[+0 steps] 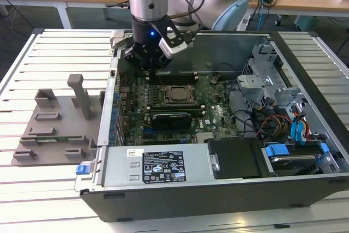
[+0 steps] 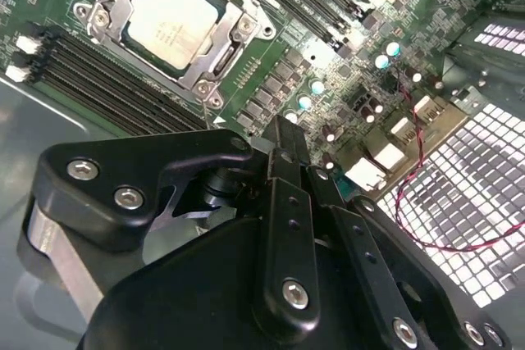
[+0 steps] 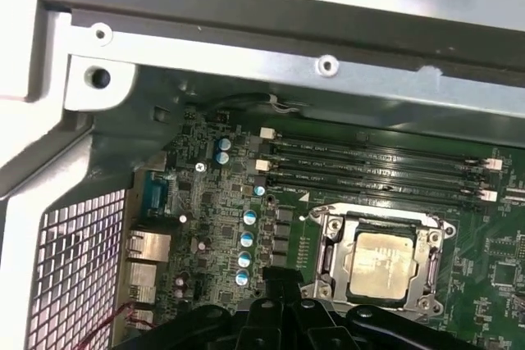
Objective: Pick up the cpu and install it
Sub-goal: 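Install the first cpu locking lever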
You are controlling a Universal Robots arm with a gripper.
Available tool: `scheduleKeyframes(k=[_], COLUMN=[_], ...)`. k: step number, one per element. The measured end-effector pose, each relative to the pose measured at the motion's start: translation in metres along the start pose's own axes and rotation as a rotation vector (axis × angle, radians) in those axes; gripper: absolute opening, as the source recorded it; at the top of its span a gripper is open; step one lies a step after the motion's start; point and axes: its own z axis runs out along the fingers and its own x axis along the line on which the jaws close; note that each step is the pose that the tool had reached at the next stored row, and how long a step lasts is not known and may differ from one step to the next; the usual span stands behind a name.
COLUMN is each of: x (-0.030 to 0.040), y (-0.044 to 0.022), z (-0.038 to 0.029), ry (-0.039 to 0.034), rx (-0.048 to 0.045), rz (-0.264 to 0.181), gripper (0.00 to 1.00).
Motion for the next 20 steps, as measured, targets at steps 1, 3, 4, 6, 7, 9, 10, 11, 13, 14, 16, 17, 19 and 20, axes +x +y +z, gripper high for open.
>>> scheduleKeyframes(k=[1, 3, 4, 6, 7, 9, 10, 11, 13, 14, 16, 17, 19, 20], x=[0.0000, -0.0005, -0.0007, -0.0013, -0.0014, -0.0016, -0.0015, -0.0012, -0.0003, 0.0007, 0.0013, 0.0013, 0.0004, -0.0007], y=[0.0013, 0.0055, 0.0073, 0.0114, 0.0139, 0.0175, 0.0193, 0.0215, 0.0249, 0.0263, 0.0275, 0.0275, 0.0276, 0.0275], z=[0.0001, 0.0005, 0.0007, 0.0011, 0.0012, 0.0015, 0.0016, 0.0018, 0.0020, 0.0022, 0.0024, 0.0024, 0.0028, 0.0030], ry=[0.0001, 0.0002, 0.0001, 0.0000, 0.0000, 0.0000, 0.0000, 0.0001, 0.0000, 0.0001, 0.0000, 0.0000, 0.0000, 0.0000], rx=[0.0000, 0.0001, 0.0001, 0.0000, 0.0000, -0.0001, 0.0000, 0.0000, -0.0003, -0.0004, -0.0005, -0.0004, -0.0005, -0.0005], rz=[0.000, 0.000, 0.001, 0.001, 0.001, 0.001, 0.002, 0.002, 0.003, 0.003, 0.003, 0.003, 0.003, 0.003], gripper=[0.11, 0.11, 0.11, 0.11, 0.11, 0.11, 0.11, 0.11, 0.11, 0.11, 0.11, 0.11, 0.11, 0.11])
